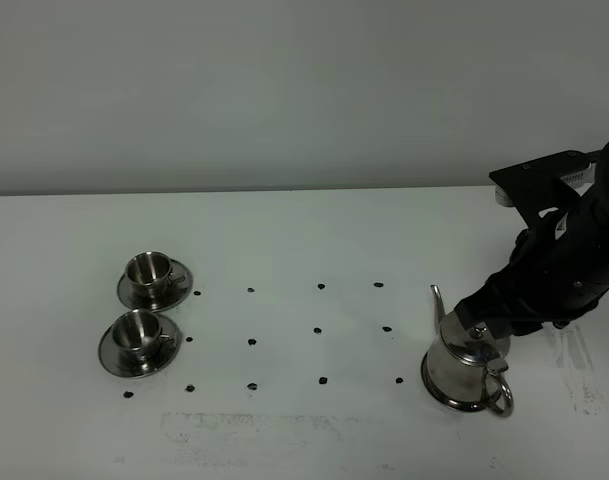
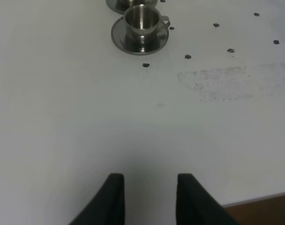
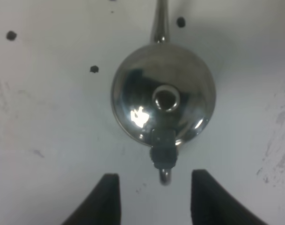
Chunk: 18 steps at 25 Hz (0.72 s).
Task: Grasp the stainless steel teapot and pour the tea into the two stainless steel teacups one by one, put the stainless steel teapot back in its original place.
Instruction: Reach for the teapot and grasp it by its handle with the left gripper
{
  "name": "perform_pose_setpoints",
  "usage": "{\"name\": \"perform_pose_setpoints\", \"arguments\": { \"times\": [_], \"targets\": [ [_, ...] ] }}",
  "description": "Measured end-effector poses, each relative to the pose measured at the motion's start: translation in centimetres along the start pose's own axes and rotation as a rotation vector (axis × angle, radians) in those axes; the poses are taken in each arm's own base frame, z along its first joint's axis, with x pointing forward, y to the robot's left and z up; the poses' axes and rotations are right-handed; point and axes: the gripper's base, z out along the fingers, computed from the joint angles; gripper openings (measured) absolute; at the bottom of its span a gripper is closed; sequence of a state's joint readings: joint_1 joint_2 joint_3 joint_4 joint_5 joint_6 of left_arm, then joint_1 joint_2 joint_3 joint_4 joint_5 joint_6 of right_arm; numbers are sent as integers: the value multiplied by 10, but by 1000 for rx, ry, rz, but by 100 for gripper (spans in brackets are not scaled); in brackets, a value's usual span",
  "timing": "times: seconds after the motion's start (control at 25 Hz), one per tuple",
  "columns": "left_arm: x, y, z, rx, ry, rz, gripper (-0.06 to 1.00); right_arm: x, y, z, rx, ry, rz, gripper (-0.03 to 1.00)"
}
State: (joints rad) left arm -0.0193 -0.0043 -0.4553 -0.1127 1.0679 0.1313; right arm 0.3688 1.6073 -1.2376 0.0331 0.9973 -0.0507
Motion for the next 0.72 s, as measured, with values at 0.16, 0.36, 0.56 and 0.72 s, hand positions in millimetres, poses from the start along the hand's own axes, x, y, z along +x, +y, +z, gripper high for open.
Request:
{"name": "perform_pose_setpoints", "arguments": {
  "times": [0.16, 0.36, 0.56, 0.72],
  "targets": [
    [0, 0, 0, 0, 0, 0, 30, -1, -1, 17, 3, 64, 5, 36],
    [0, 0, 0, 0, 0, 0, 30, -3, 0, 33, 11, 86, 6, 36],
    [0, 0, 0, 0, 0, 0, 30, -4, 0, 45, 9, 118, 10, 36],
    [0, 0, 0, 0, 0, 0, 30, -4, 0, 51, 6, 132, 13, 36]
  ]
}}
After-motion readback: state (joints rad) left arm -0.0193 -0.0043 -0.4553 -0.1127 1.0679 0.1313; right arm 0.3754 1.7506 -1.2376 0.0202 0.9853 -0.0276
